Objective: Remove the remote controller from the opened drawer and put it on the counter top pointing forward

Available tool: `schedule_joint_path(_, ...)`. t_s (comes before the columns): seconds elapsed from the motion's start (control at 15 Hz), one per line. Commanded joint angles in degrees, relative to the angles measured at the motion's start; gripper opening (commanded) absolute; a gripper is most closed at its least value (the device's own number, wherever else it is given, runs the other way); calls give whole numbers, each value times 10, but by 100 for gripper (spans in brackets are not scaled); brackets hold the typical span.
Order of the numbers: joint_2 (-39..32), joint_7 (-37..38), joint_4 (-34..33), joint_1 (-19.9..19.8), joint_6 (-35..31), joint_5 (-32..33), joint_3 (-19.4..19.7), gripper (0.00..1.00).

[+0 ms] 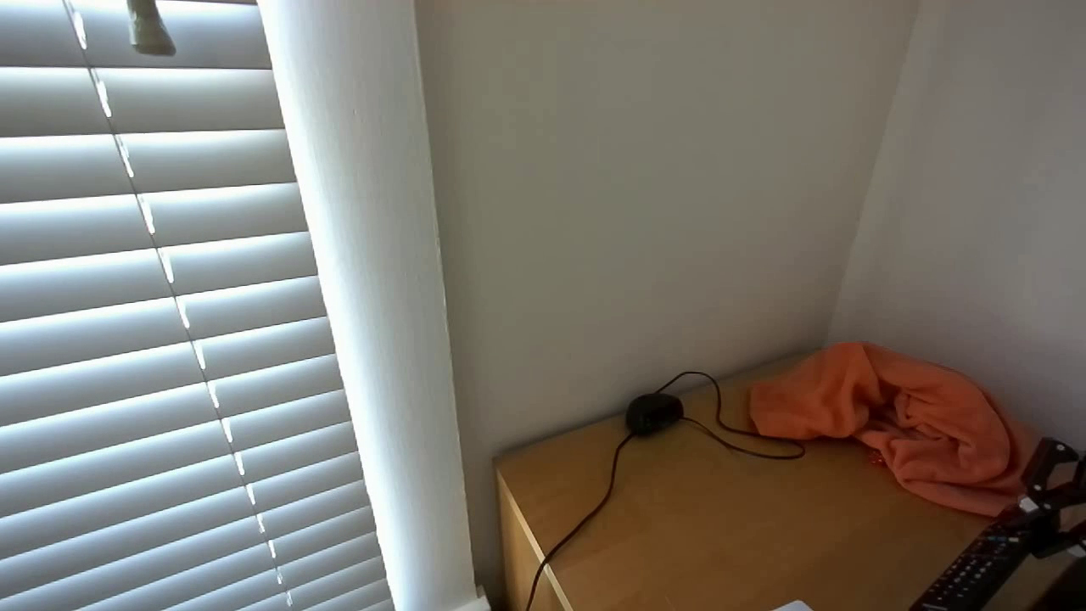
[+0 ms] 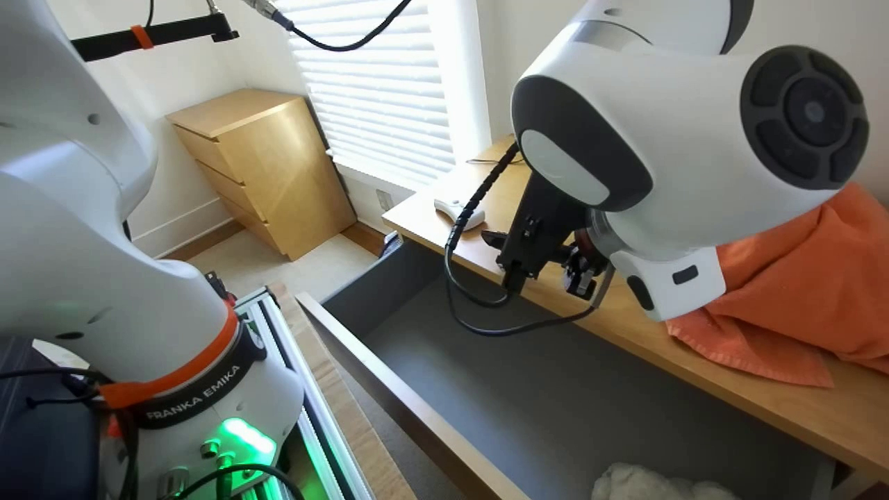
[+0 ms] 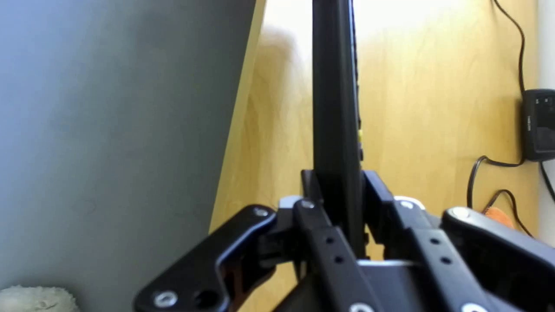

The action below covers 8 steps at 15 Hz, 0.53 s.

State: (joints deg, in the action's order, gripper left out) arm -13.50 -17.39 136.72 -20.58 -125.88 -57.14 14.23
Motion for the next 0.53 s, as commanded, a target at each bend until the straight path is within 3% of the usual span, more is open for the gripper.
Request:
schedule_joint_path(0.0,-46,-78,-20,3,-19,-58,-9,7)
schedule_joint_path(0.47,-102,-141,-47,4,-29,-98,-12,7)
